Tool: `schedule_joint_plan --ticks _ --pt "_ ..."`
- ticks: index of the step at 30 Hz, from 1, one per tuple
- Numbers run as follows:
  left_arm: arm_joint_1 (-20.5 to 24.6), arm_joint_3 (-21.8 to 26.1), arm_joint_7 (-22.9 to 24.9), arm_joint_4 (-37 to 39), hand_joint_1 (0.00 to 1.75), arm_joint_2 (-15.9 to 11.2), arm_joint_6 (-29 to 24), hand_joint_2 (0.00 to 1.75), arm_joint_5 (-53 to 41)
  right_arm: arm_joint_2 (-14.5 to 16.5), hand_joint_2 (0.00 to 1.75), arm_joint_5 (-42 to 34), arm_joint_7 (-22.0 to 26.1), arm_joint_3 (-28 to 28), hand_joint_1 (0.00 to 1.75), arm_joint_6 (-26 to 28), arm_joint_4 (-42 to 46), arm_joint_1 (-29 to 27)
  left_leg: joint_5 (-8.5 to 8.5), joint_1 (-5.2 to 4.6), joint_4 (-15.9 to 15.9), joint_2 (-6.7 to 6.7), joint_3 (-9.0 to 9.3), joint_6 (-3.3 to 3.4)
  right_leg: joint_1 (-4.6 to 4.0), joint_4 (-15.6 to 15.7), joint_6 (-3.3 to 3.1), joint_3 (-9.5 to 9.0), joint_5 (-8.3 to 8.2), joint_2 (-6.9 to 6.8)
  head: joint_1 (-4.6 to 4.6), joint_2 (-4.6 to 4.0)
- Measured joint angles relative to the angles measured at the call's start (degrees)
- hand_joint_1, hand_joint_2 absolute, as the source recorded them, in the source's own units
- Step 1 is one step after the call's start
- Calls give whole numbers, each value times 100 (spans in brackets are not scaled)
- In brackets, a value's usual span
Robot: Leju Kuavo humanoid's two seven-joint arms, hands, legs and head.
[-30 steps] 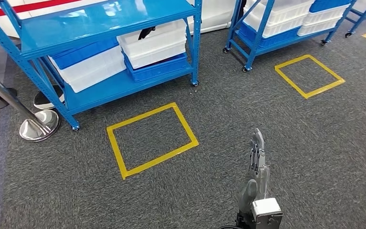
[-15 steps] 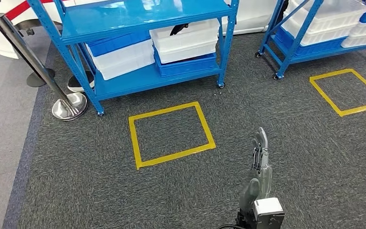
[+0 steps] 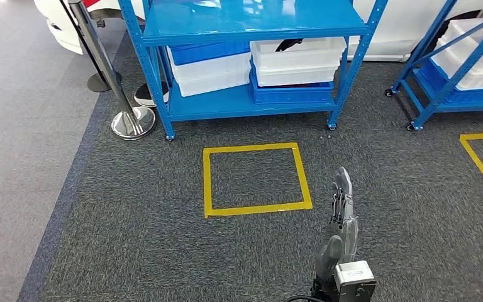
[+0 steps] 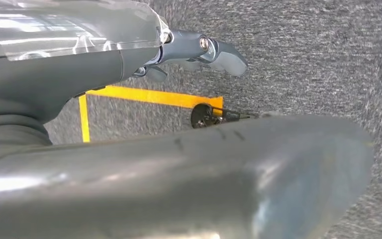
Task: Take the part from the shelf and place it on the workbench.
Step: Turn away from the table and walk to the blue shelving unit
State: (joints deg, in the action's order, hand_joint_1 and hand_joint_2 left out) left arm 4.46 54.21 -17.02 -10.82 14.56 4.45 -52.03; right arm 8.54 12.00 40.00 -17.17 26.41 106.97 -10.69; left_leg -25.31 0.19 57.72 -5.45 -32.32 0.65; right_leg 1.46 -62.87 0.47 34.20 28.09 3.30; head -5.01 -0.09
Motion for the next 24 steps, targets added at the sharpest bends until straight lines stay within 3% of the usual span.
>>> schedule_joint_plan --ticks 2,4,5,7,9,10,11,12,13,15,16,17,19,20,22,24 --pt "0 0 0 0 0 0 1 0 0 4 0 0 -1 3 0 1 1 -4 -14 6 49 -119 -68 -73 5 290 -20 -98 -80 164 -1 0" --pt "-11 0 1 0 0 -2 1 0 0 8 0 0 0 7 0 1 2 -1 -2 27 43 -222 -109 -151 -14 309 -84 -97 -96 34 -1 0" --pt "-17 0 1 0 0 -3 1 0 -2 11 0 0 0 7 0 1 2 4 -25 29 73 -175 -127 -182 -15 330 -121 -111 -104 -34 -1 0" --pt "-10 0 0 0 0 -7 0 0 -4 25 0 4 1 9 0 -4 3 7 -241 19 412 111 -276 -231 -9 371 -196 -131 -115 -204 -2 0" --pt "2 0 1 0 0 -7 0 0 -5 35 0 9 1 13 0 -20 3 -3 -623 27 1134 415 -620 -267 -38 375 -233 -128 -104 -377 -5 0" --pt "2 0 3 0 0 -7 -1 0 -5 36 0 10 0 15 0 -28 2 -7 -754 37 1467 470 -780 -282 -49 374 -238 -124 -99 -469 -5 0" --pt "-5 0 5 0 0 -7 -2 0 -5 36 0 10 0 16 0 -35 1 -9 -784 44 1635 495 -856 -290 -57 373 -239 -124 -93 -559 -5 0" --pt "-14 0 7 0 0 -7 -4 0 -5 36 0 11 0 16 0 -43 1 -9 -703 47 1582 515 -817 -291 -60 373 -237 -128 -85 -643 -5 0" --pt "-21 0 9 0 0 -7 -7 0 -5 36 0 11 0 17 0 -50 1 -8 -531 48 1293 552 -657 -284 -61 372 -229 -141 -76 -719 -5 0" --pt "-19 1 9 0 0 -7 -14 0 -5 37 0 9 0 18 0 -67 2 -6 -199 22 470 779 -210 -233 -75 372 -195 -181 -50 -853 -5 0" --pt "-12 2 9 0 0 -7 -18 0 -4 38 0 1 1 19 0 -73 3 -5 -112 1 193 878 -61 -196 -82 372 -168 -199 -40 -901 -5 0" --pt "-8 2 8 0 0 -7 -21 0 -4 38 0 -17 1 19 0 -67 3 -3 -86 -23 53 942 9 -159 -86 374 -137 -212 -34 -943 -4 0" --pt "-16 3 9 0 0 -7 -27 0 -5 38 0 -84 2 19 0 -11 15 5 -76 -45 20 876 -2 -89 -81 394 -70 -240 -35 -1008 -4 0" --pt "-26 3 9 0 0 -3 -28 0 -7 37 0 -125 1 19 0 33 29 13 -56 -36 -16 835 13 -56 -71 382 -34 -252 -17 -969 -2 0" --pt "-22 4 11 0 0 4 -30 0 -9 28 0 -181 4 21 0 102 64 27 -13 -2 -89 765 54 12 -61 115 15 -154 172 -707 -1 0" --pt "-3 4 12 0 0 8 -31 0 -10 10 0 -213 4 23 0 159 82 18 0 4 -105 703 65 48 -54 -560 27 179 521 -427 2 0"
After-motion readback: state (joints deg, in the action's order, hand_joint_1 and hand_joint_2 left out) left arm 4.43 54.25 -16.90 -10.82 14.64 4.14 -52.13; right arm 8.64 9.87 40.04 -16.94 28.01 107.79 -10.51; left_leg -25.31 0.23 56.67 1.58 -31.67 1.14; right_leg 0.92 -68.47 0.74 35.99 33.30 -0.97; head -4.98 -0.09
